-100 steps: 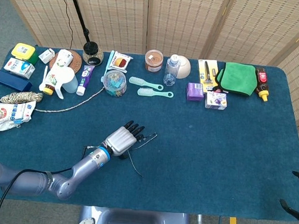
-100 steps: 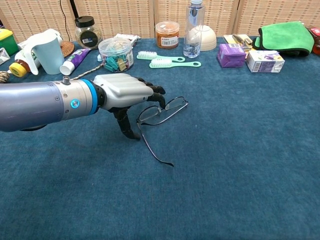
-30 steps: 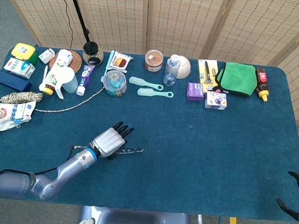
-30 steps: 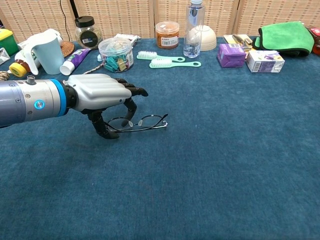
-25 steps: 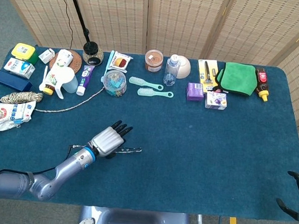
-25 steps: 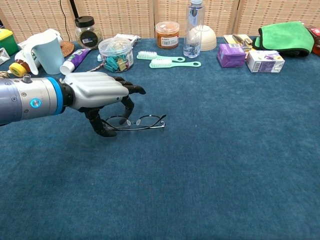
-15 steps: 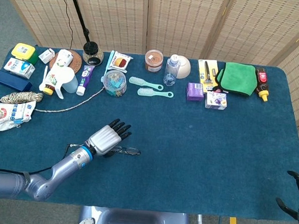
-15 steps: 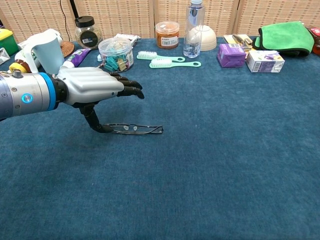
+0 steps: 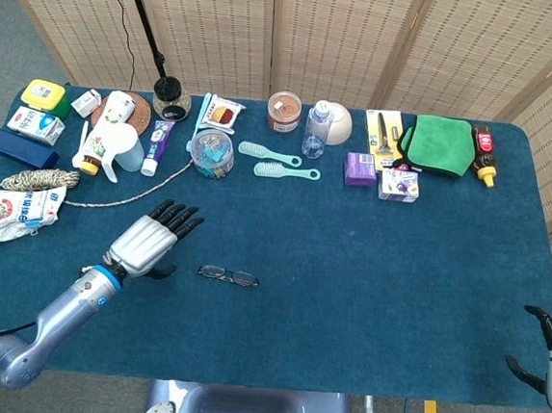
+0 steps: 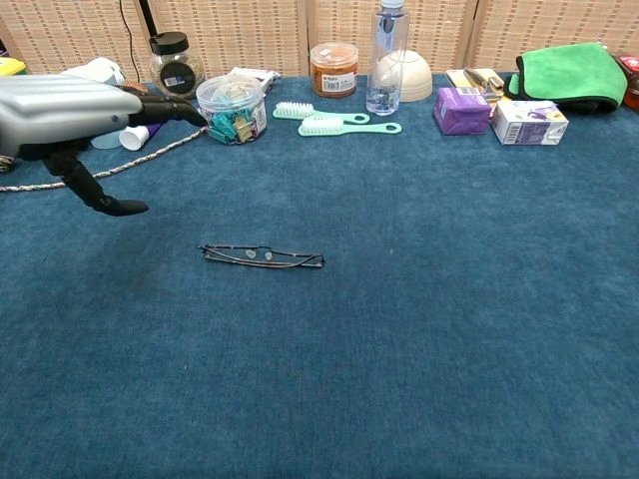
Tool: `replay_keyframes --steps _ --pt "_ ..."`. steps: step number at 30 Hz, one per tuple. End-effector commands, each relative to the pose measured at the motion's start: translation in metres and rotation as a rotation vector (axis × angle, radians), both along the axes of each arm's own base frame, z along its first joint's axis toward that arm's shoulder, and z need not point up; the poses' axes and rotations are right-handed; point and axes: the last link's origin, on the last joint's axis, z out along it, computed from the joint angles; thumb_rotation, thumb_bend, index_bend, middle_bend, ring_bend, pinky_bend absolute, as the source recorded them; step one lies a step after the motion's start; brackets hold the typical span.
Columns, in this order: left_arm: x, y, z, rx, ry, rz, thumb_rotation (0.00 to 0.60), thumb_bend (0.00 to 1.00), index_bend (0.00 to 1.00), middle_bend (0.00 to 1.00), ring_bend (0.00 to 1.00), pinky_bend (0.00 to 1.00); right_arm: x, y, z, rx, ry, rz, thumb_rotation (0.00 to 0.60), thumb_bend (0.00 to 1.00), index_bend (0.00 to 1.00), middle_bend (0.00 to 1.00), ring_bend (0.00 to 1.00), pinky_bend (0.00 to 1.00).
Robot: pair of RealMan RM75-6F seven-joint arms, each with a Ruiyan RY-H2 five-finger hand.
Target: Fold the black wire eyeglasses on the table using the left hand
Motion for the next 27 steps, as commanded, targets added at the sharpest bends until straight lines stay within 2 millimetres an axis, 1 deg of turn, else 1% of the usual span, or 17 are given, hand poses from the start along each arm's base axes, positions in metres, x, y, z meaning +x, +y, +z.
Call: replay_keyframes --steps 1,3,5,7,11,16,19,23,27 --pt "-0.016 -0.012 0.02 0.038 -0.045 0.049 0.484 0.28 0.0 0.0 0.0 0.0 0.001 -0.003 0.0 0.001 0.0 0.006 0.6 0.0 0.25 0.02 0.05 0.07" --pt "-0.036 -0.026 0.043 0.094 -0.073 0.103 0.484 0.28 0.0 0.0 0.0 0.0 0.002 -0.008 0.0 0.007 0.003 0.015 0.6 0.0 0.25 0.02 0.05 0.07" --pt "-0.045 -0.033 0.054 0.118 -0.087 0.125 0.484 0.28 0.0 0.0 0.0 0.0 0.003 -0.01 -0.001 0.011 0.003 0.02 0.6 0.0 0.25 0.02 0.05 0.07" --pt "-0.057 -0.042 0.068 0.166 -0.11 0.163 0.485 0.28 0.0 0.0 0.0 0.0 0.004 -0.013 -0.003 0.018 0.002 0.028 0.6 0.0 0.25 0.02 0.05 0.07" --pt "-0.074 -0.058 0.087 0.242 -0.156 0.215 0.484 0.28 0.0 0.0 0.0 0.0 0.006 -0.017 -0.006 0.029 0.0 0.045 0.6 0.0 0.25 0.02 0.05 0.07" --pt "-0.089 -0.078 0.102 0.314 -0.172 0.251 0.484 0.28 0.0 0.0 0.0 0.0 0.01 -0.021 -0.01 0.041 -0.002 0.063 0.6 0.0 0.24 0.02 0.05 0.07" --pt "-0.1 -0.1 0.116 0.382 -0.176 0.286 0.485 0.28 0.0 0.0 0.0 0.0 0.015 -0.025 -0.014 0.056 -0.003 0.089 0.6 0.0 0.24 0.02 0.05 0.07" --pt "-0.106 -0.114 0.122 0.419 -0.195 0.313 0.483 0.28 0.0 0.0 0.0 0.0 0.019 -0.027 -0.016 0.064 -0.007 0.106 0.6 0.0 0.23 0.02 0.05 0.07" --pt "-0.111 -0.123 0.125 0.433 -0.203 0.334 0.485 0.28 0.0 0.0 0.0 0.0 0.021 -0.027 -0.018 0.071 -0.012 0.116 0.6 0.0 0.23 0.02 0.05 0.07"
